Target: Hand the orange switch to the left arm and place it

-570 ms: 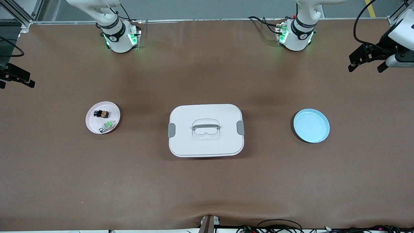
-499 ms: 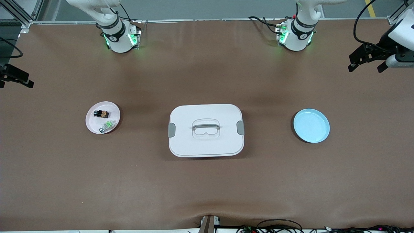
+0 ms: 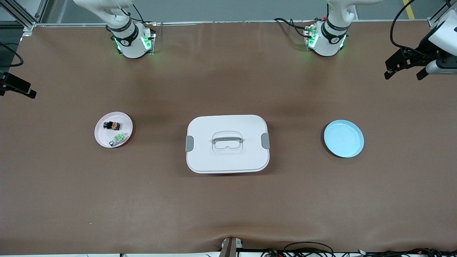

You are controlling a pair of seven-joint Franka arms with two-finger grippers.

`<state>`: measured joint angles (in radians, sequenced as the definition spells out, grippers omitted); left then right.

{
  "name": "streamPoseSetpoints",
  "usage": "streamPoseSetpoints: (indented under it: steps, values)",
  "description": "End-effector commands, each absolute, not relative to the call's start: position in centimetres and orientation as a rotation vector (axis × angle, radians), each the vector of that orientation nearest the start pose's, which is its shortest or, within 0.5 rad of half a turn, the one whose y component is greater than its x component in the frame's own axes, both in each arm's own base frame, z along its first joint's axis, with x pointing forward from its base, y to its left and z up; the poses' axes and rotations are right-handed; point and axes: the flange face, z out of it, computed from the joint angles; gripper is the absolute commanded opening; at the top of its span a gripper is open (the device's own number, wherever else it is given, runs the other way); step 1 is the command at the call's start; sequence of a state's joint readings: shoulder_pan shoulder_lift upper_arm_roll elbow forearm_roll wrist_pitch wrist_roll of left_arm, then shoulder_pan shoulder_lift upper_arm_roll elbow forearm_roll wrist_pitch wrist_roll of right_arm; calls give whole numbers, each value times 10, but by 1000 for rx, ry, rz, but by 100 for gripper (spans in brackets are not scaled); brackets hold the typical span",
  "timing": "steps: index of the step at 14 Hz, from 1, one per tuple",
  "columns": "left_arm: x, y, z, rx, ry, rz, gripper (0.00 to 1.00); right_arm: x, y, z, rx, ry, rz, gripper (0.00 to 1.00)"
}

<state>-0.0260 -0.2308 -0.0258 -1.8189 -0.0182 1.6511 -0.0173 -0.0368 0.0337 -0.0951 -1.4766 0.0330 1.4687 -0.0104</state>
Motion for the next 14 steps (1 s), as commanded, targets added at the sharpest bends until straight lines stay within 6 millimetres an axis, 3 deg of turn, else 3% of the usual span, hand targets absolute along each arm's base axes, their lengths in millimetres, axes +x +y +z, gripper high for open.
streamPoseSetpoints:
  steps: [1,9,12,14]
  values:
    - [488,-26,639,-3144,81,-96,100,549,-67,647,-3086,209,45,100]
    - [499,-27,647,-3138,88,-123,100,558,-67,645,-3103,175,-21,100]
    - [500,-27,646,-3138,89,-120,100,577,-71,610,-3147,179,71,100]
    - [501,-27,646,-3139,91,-120,100,598,-77,570,-3155,187,142,100]
